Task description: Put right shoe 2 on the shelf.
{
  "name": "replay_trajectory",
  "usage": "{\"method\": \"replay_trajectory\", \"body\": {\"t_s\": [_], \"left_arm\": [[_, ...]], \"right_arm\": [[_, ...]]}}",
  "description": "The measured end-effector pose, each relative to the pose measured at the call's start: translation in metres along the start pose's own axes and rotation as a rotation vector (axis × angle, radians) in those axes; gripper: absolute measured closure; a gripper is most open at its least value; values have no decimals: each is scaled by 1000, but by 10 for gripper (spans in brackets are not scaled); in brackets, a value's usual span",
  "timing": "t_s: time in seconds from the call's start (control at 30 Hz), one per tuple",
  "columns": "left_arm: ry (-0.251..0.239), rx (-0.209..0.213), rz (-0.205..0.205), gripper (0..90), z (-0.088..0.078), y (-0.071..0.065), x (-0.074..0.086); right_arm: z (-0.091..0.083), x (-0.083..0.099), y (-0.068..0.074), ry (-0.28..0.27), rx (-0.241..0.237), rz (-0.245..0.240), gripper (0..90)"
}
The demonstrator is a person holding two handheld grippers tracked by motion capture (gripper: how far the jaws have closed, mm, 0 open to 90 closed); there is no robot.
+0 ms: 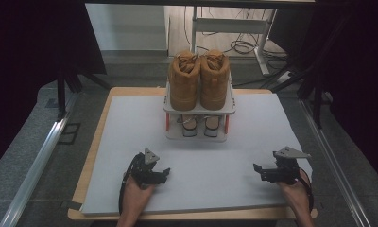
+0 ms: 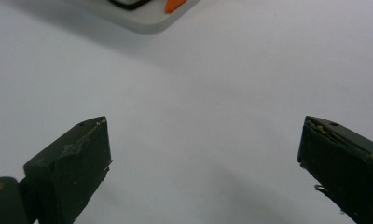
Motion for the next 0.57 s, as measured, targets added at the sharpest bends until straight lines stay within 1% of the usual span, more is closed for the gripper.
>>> {"method": "replay_trajectory", "body": {"t_s": [0.1,0.13,0.2,0.23,0.27,0.3,0.57], "left_arm": [[0,-1,1,155,0,0,0],[-1,-1,1,155,0,0,0],[-1,-1,1,155,0,0,0],[-2,-1,0,155,0,0,0],[-2,-2,1,155,0,0,0],[-2,-2,1,155,0,0,0],[-1,1,-2,155,0,0,0]], "right_arm": [[5,9,2,28,-7,3,22],[10,15,3,46,-15,10,23],[11,18,4,55,-18,16,22],[14,22,5,73,-21,14,22],[19,29,5,109,-21,5,18],[20,30,5,120,-22,1,15],[20,30,6,121,-17,-2,11]]}}
Point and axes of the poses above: each handheld gripper's, and its own axes: z roughly forward along the jaws, x roughly out of its underside, y roughly to its left, the point moved 9 cm from there along z, roughly forward along the jaws, and after that the axes turned 3 degrees about -z, right-handed, at the moved point
